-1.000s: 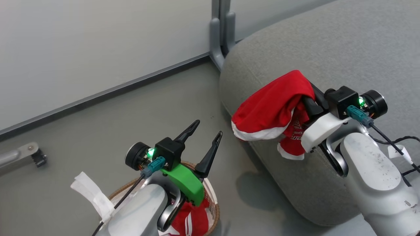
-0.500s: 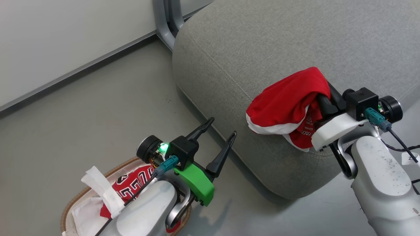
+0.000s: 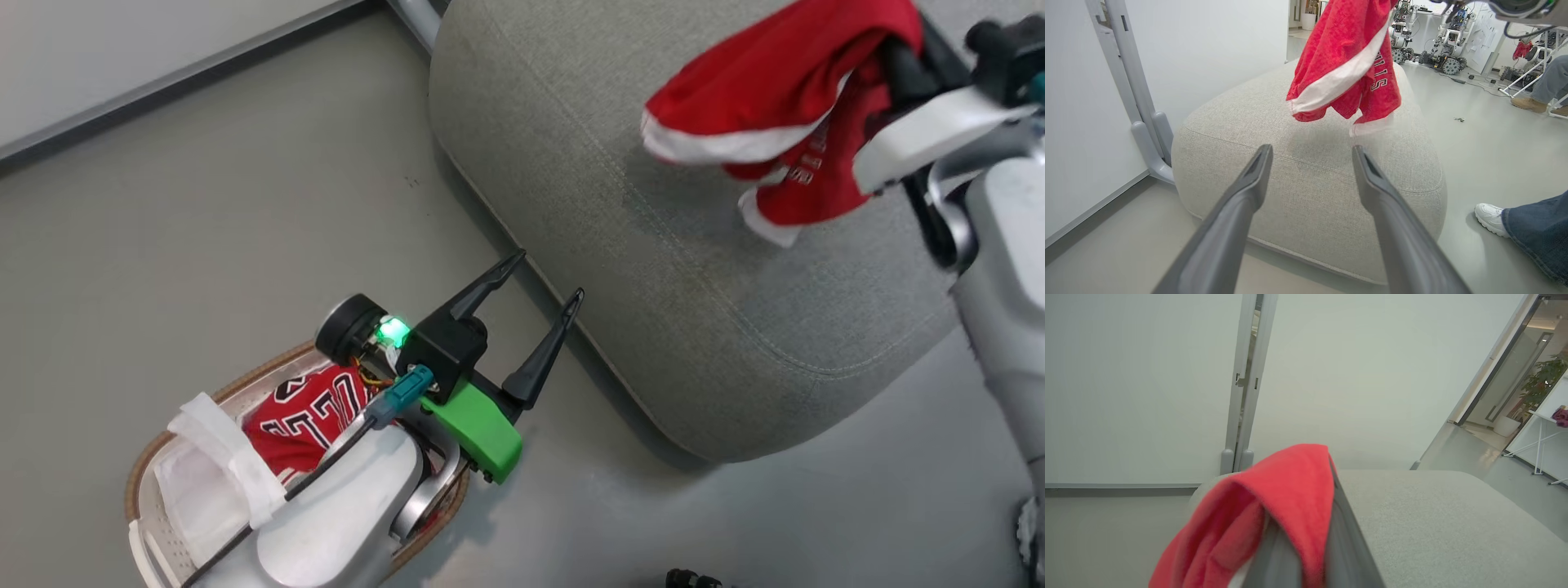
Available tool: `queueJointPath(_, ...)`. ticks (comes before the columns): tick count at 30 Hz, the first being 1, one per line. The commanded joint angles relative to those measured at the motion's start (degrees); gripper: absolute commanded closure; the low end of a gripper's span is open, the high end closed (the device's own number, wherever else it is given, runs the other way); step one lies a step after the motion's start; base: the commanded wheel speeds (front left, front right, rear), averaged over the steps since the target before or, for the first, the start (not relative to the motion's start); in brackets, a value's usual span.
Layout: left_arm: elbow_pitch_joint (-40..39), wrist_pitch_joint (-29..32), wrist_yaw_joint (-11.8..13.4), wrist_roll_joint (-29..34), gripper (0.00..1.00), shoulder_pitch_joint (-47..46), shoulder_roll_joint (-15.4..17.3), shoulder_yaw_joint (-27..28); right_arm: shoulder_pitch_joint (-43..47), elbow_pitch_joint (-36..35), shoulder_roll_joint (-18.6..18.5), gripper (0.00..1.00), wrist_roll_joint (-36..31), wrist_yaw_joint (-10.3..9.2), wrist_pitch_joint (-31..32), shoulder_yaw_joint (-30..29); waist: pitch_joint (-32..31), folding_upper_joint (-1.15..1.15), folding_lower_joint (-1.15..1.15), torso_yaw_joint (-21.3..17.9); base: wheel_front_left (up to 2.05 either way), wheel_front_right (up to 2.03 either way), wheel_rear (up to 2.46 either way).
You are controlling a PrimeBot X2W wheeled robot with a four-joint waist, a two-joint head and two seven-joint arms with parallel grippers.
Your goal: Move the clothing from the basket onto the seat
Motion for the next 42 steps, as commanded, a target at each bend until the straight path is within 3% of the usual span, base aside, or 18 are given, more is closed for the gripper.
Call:
queueJointPath(1, -1.51, 0.51, 0.55, 0.89, 0.0, -1.27, 0.96, 0.14, -3.35, 0.89, -1.6, 1.0, 1.0, -0.08, 0.88, -0.76, 4.93, 0.0, 0.0, 4.21, 0.0, 0.0, 0.0)
queueJointPath(4, -4.89, 2.0, 1.1, 1.85, 0.0, -2.17, 2.02, -0.14, -9.94, 1.94, -3.48, 1.0, 5.2, -0.07, 2.86, -4.28, 8.23, 0.0, 0.0, 6.67, 0.0, 0.0, 0.0)
queueJointPath(8, -9.8, 3.99, 1.53, 3.36, 0.0, -3.69, 3.11, -0.67, -18.33, 3.91, -9.06, 1.0, 6.09, -0.08, 6.06, -8.24, 13.05, 0.0, 0.0, 10.36, 0.0, 0.0, 0.0)
queueJointPath(17, -15.04, 5.58, 1.81, 5.35, 0.0, -6.08, 3.98, -1.65, -26.73, 11.0, -17.25, 1.0, -3.1, -0.08, 9.24, -15.56, 21.59, 0.0, 0.0, 17.98, 0.0, 0.0, 0.0)
queueJointPath(19, -15.28, 5.7, 1.85, 5.76, 0.0, -6.4, 4.0, -1.81, -26.09, 13.51, -17.41, 1.0, -5.07, -0.08, 8.49, -17.46, 22.78, 0.0, 0.0, 18.91, 0.0, 0.0, 0.0)
queueJointPath(22, -15.75, 5.78, 2.37, 6.29, 0.0, -7.02, 4.46, -1.72, -23.25, 19.37, -14.72, 1.0, -7.55, -0.07, 6.32, -21.24, 24.64, 0.0, 0.0, 19.37, 0.0, 0.0, 0.0)
queueJointPath(31, -15.69, 6.22, 3.08, 6.18, 0.0, -6.61, 5.57, -1.61, -17.71, 28.99, -7.3, 1.0, -7.98, -0.08, 1.37, -22.52, 25.22, 0.0, 0.0, 17.49, 0.0, 0.0, 0.0)
queueJointPath(32, -15.66, 6.28, 3.12, 6.05, 0.0, -6.46, 5.68, -1.57, -17.46, 29.44, -6.93, 0.9, -7.79, -0.08, 0.83, -22.2, 25.03, 0.0, 0.0, 17.14, 0.0, 0.0, 0.0)
queueJointPath(33, -15.63, 6.32, 3.18, 5.95, 0.0, -6.31, 5.79, -1.55, -17.23, 29.79, -6.56, 0.7, -7.49, -0.08, 0.46, -21.98, 24.84, 0.0, 0.0, 16.83, 0.0, 0.0, 0.0)
queueJointPath(34, -15.54, 6.31, 3.31, 5.82, 0.0, -6.11, 5.91, -1.56, -16.69, 29.98, -5.83, 0.29, -6.98, -0.08, 0.01, -21.59, 24.56, 0.0, 0.0, 16.54, 0.0, 0.0, 0.0)
queueJointPath(35, -15.47, 6.28, 3.39, 5.67, 0.0, -5.96, 6.07, -1.51, -16.16, 29.98, -5.11, 0.0, -6.31, -0.08, -0.28, -21.34, 24.29, 0.0, 0.0, 16.26, 0.0, 0.0, 0.0)
queueJointPath(42, -13.65, 4.92, 3.89, 4.19, 0.0, -4.56, 6.07, -0.95, -10.86, 27.09, -3.72, 0.0, -2.39, -0.08, -1.3, -16.85, 20.64, 0.0, 0.0, 14.93, 0.0, 0.0, 0.0)
